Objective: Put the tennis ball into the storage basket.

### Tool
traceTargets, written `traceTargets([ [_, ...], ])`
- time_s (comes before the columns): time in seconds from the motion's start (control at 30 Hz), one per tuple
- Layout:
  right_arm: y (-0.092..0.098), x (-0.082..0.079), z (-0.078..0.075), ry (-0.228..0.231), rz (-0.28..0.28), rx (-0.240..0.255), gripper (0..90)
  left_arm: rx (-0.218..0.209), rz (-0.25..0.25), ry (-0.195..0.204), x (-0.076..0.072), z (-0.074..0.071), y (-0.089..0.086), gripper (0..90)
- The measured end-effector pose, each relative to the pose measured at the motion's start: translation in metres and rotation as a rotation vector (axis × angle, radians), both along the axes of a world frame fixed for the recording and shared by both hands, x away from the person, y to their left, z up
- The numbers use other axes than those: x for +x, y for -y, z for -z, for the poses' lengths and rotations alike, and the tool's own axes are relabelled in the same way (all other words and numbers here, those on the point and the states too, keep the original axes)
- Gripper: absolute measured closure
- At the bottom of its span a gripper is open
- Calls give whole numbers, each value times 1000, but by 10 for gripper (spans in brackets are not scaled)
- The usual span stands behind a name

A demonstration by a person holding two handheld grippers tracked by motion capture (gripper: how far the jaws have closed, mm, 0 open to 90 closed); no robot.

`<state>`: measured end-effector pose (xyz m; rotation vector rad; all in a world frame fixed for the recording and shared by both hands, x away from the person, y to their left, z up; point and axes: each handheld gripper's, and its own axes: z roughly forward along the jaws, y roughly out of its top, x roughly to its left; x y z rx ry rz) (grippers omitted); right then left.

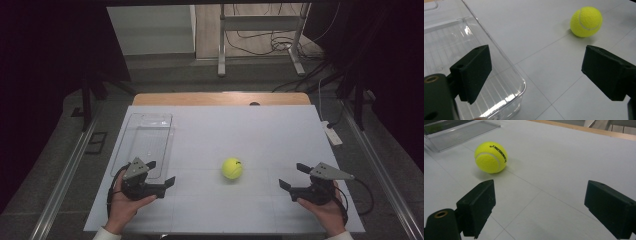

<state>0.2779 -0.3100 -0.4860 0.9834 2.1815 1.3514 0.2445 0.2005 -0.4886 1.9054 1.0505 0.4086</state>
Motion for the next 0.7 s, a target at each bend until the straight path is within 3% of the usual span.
traceTargets([
  [0.7,-2,1,0,-2,-4,-6,106,26,47,-8,6,-17,18,105],
])
